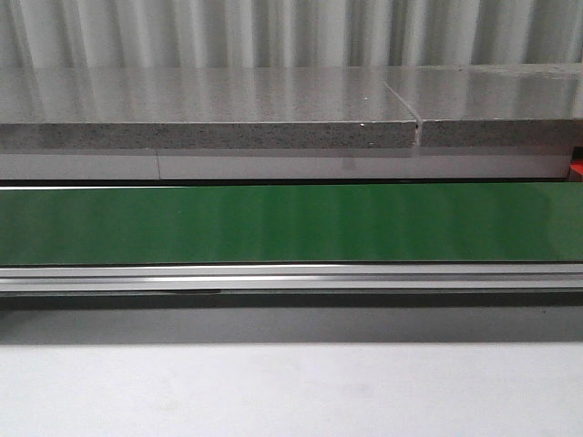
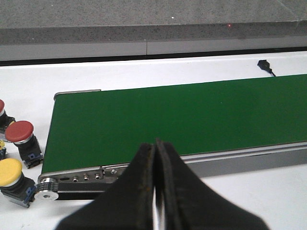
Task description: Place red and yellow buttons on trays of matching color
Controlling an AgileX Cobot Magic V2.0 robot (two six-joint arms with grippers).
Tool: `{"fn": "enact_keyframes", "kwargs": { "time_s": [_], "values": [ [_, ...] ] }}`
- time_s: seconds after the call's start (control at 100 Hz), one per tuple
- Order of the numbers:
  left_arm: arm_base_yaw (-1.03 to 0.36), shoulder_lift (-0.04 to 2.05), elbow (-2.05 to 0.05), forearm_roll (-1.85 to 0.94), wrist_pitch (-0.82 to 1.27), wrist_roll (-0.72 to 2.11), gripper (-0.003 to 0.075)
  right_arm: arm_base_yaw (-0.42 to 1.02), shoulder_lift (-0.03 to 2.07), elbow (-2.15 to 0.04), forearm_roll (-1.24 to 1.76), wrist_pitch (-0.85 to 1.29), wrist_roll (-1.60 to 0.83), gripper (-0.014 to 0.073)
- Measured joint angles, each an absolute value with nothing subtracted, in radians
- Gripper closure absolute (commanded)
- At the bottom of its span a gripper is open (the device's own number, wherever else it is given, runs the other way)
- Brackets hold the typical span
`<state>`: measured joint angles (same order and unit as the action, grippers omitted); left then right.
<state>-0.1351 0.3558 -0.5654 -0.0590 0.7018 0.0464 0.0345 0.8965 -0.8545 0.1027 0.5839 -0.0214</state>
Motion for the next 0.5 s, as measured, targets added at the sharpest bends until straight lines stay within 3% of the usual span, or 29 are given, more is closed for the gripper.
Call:
{"fn": "enact_keyframes", "kwargs": {
  "time_s": [0.5],
  "values": [
    [-0.135, 0.356, -0.565, -0.059, 0.702, 0.046, 0.0741, 0.057, 0.448, -0.509, 0.103, 0.543, -0.026, 0.07]
  ]
}}
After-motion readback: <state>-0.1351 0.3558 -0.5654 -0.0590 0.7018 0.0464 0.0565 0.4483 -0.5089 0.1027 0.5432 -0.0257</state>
